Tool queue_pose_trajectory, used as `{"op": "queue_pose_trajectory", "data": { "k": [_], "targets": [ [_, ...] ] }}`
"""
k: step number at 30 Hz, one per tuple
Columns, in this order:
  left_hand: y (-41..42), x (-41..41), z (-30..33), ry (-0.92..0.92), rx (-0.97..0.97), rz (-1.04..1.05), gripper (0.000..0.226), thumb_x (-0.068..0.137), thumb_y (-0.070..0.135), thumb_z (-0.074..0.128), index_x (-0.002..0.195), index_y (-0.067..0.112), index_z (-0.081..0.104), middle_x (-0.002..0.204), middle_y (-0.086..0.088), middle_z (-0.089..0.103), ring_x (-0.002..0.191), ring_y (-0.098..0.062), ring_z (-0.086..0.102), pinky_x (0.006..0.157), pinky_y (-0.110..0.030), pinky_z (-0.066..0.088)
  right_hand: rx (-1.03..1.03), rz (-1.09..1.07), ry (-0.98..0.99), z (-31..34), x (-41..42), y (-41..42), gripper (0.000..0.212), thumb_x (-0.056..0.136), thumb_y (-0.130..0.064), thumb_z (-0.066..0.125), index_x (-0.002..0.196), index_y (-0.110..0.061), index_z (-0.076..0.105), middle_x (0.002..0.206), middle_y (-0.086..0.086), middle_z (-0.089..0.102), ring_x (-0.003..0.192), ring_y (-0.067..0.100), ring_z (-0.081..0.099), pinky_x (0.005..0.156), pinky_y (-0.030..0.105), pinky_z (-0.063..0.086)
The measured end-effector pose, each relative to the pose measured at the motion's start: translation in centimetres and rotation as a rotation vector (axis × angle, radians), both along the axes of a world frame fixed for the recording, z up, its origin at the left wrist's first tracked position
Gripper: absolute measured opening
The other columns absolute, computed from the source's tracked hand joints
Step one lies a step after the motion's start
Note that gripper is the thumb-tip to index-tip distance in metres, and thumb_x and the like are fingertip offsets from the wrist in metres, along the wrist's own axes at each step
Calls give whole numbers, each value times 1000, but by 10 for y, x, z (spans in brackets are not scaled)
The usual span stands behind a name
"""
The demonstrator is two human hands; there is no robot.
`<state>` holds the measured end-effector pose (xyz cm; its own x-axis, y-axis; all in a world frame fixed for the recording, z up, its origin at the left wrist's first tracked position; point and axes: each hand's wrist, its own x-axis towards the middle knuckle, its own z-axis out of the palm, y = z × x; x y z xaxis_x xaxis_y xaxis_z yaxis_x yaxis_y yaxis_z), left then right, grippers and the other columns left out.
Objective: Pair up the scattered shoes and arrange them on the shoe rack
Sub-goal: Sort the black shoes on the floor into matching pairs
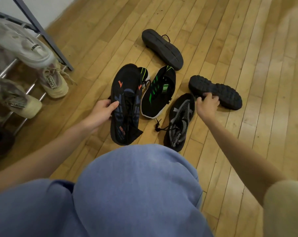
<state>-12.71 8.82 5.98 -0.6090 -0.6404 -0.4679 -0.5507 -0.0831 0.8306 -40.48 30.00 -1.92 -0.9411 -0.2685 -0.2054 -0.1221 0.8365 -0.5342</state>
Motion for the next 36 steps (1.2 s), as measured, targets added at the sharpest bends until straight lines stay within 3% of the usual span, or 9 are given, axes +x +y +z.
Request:
{"op": "queue_pose_trajectory", "data": {
  "k": [2, 6, 12, 17, 20, 23, 27, 33, 36],
  "targets": [
    [-3, -13, 6, 16, -5, -27, 20, 101, 25, 43, 94, 24, 61, 94, 6, 66, 86, -5, 61, 69, -24, 48, 112, 145, 109, 7, -32, -10, 55, 91, -21, 53, 142, -8, 35, 148, 19, 30, 137, 37, 27, 113, 47, 25],
    [-9, -37, 12, 37, -4, -68, 19, 101, 26, 43, 94, 26, 61, 95, 7, 67, 91, -7, 62, 75, -25, 50, 372, 476, -21, 11, -83, -31, 93, 83, -17, 69, 154, -16, 8, 159, 12, 14, 147, 33, 11, 117, 52, 11],
    [-11, -53, 5, 44, 27, -33, 21, 101, 25, 44, 91, 26, 63, 93, 6, 68, 90, -10, 63, 75, -28, 51, 441, 566, -72, 6, -103, -51, 94, 80, -13, 70, 153, -24, 13, 147, 22, 32, 135, 43, 29, 112, 56, 27],
    [-14, -59, 4, 36, 58, -10, 19, 100, 26, 45, 94, 25, 64, 98, 3, 69, 98, -17, 63, 86, -37, 51, -208, 355, 349, 50, -83, -56, 84, 78, -27, 70, 148, -31, 23, 143, 15, 34, 133, 32, 34, 110, 45, 30],
    [-15, -60, 2, 35, 58, 0, 19, 100, 26, 45, 94, 25, 63, 98, 3, 68, 100, -17, 63, 87, -38, 51, -577, 265, 434, 72, -60, -43, 83, 74, -30, 76, 140, -13, 28, 134, 8, 38, 126, 21, 43, 107, 28, 39],
    [-14, -61, 0, 31, 53, 11, 19, 100, 26, 45, 93, 25, 62, 97, 4, 68, 99, -16, 62, 87, -37, 51, -610, 88, 286, 63, -34, -26, 81, 71, -23, 80, 128, -1, 27, 122, 7, 41, 113, 16, 51, 93, 8, 44],
    [-10, -61, -2, 20, 51, 4, 18, 100, 26, 44, 96, 24, 62, 100, 3, 67, 101, -18, 61, 90, -39, 50, -593, -220, -5, 37, -14, 0, 84, 71, -25, 83, 127, -6, 24, 121, 6, 41, 109, 12, 51, 71, -5, 43],
    [-2, -61, -6, -4, 67, 1, 20, 100, 27, 45, 99, 17, 63, 103, -1, 67, 106, -23, 61, 92, -41, 50, -345, -177, -17, 12, -3, 22, 84, 66, -36, 85, 123, -9, 30, 118, 7, 50, 105, 17, 55, 83, 23, 50],
    [-1, -60, -8, -12, 68, -18, 21, 100, 29, 45, 102, 17, 63, 107, -3, 67, 107, -22, 61, 92, -39, 50, -198, -173, -1, 8, -6, 14, 72, 70, -27, 78, 125, -7, 36, 122, 11, 50, 115, 26, 49, 98, 38, 46]
  ]
}}
